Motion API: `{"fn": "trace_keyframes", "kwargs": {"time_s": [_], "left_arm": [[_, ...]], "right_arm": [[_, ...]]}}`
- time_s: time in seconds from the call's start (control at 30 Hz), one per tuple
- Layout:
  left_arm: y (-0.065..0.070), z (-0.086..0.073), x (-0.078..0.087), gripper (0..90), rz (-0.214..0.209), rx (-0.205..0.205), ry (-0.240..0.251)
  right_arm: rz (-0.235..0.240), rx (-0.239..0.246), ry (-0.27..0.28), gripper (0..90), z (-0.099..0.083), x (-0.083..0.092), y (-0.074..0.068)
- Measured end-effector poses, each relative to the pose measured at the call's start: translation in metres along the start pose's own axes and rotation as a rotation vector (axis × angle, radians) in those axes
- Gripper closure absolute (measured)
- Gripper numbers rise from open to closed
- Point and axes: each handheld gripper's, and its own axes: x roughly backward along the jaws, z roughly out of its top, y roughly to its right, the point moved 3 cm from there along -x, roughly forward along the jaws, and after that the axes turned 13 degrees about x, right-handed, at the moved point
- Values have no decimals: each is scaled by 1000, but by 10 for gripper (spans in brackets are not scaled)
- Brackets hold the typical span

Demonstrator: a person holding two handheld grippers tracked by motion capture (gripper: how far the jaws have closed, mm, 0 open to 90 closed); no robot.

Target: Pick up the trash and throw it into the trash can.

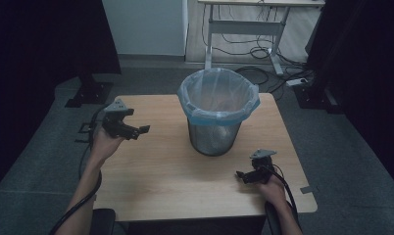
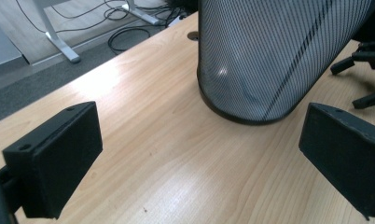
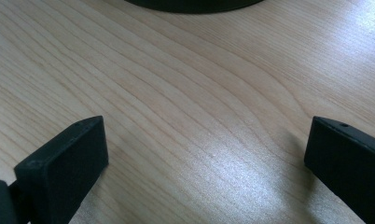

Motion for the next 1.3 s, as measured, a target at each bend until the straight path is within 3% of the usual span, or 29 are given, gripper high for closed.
{"fn": "trace_keyframes", "kwargs": {"time_s": [0.23,0.77,0.9,1.07,1.3], "left_arm": [[0,-24,-9,0,0,-7,-7],[0,-82,-30,0,6,32,-29],[0,-99,-38,0,31,28,-55],[0,-119,-48,0,32,43,-79],[1,-137,-60,0,47,29,-147]], "right_arm": [[1,-10,-2,0,0,0,-1],[0,-10,-1,0,0,0,-1],[0,-9,0,0,0,0,-1],[0,-9,0,0,0,0,-1],[0,-10,-1,0,0,0,-1]]}}
